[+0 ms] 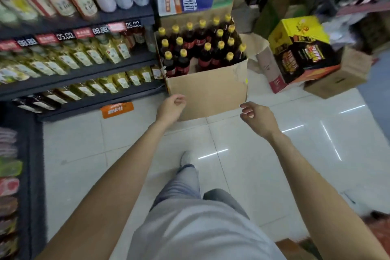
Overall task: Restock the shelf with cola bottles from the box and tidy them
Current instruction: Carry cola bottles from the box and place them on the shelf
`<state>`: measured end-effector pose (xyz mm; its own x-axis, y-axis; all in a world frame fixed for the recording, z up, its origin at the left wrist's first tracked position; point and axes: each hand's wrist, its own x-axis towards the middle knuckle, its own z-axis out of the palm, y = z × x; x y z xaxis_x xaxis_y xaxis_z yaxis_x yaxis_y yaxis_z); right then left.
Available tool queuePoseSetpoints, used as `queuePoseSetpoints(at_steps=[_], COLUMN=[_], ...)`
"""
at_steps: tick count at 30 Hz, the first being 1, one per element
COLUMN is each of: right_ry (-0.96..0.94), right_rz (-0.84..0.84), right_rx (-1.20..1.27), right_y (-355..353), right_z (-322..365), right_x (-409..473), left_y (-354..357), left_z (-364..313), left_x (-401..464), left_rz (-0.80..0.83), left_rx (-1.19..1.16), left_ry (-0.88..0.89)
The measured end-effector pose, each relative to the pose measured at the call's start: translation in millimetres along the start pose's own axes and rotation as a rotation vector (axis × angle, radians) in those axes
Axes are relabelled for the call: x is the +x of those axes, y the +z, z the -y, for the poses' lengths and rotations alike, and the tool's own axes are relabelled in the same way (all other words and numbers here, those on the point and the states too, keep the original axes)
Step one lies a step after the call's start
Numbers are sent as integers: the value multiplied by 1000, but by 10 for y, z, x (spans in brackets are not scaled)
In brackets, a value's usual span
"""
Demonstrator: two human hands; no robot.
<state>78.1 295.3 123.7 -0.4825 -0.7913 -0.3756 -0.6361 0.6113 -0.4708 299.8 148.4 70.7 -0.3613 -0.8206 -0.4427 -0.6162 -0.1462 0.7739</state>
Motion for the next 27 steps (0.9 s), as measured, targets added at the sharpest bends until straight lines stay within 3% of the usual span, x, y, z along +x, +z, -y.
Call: queuePoseSetpoints(at_steps=[6,13,18,27], right_ry=[-87,-234,-341,-549], right_rz=[-22,122,277,305], right_rx=[-48,-251,-426,-291], right_y=[-346,-198,34,192], right_z=[-24,-144,-247,-424], right_x=[1498,3022,3537,3885], left_y=[190,678,991,1484], left_z=[-431,-602,-656,-413], left_x=[1124,2105,2738,3443], left_rz=[-59,-119,-143,-220], left_rx=[6,-8,28,-9], left_ry=[-15,-114,-173,-203])
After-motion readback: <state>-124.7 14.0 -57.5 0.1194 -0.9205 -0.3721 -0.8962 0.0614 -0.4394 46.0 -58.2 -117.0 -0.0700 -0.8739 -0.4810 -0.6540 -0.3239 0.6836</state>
